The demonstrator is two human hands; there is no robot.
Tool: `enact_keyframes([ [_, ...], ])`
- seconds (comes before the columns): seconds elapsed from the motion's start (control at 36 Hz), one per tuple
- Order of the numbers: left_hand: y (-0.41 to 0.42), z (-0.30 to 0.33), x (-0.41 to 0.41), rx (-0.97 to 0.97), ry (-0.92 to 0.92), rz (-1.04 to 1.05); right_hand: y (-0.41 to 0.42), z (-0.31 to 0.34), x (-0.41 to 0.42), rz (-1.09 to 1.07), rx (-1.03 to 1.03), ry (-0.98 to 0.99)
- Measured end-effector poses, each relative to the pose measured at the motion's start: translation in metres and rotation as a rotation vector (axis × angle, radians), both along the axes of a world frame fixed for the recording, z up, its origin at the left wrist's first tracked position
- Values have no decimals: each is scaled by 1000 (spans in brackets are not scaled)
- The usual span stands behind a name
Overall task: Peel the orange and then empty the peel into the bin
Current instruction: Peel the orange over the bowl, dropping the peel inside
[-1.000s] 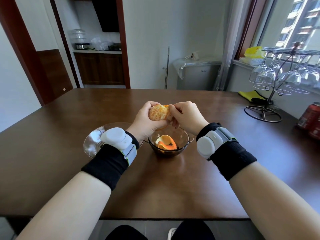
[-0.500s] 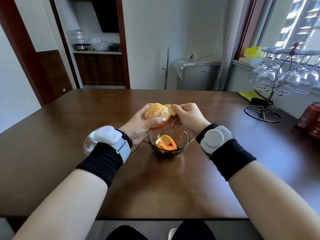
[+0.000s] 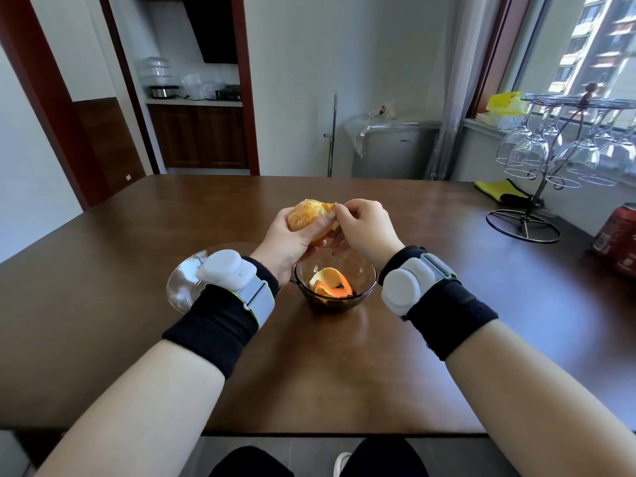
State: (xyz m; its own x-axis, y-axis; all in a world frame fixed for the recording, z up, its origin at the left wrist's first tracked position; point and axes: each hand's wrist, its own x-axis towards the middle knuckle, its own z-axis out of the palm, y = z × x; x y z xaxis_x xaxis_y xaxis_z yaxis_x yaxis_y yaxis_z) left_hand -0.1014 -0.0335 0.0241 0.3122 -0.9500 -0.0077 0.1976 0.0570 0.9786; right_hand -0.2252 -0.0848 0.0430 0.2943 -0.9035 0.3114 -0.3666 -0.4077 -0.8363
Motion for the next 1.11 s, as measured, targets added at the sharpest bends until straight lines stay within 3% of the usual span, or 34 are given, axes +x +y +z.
enact_keyframes([
  [0.25,-3,-5,-1,-53,-59,64,-2,3,0,73,-49,58],
  [0.42,-1,-4,5,-61,58,-49,0,1,-3,129,60,-98],
  [0.56,3,-3,11,-31,276,-216,2,3,-1,225,237,-271],
  [0.64,4,0,10,-15,291,-216,1,5,0,211,266,-330],
  [0.83,0,4,7,43,187,-145,0,4,1,124,100,-201],
  [0.97,-5,3,3,26,219,1,0,2,7,81,74,-87],
  [1.11,-7,-6,8,-11,27,65,0,4,6,52,-74,49],
])
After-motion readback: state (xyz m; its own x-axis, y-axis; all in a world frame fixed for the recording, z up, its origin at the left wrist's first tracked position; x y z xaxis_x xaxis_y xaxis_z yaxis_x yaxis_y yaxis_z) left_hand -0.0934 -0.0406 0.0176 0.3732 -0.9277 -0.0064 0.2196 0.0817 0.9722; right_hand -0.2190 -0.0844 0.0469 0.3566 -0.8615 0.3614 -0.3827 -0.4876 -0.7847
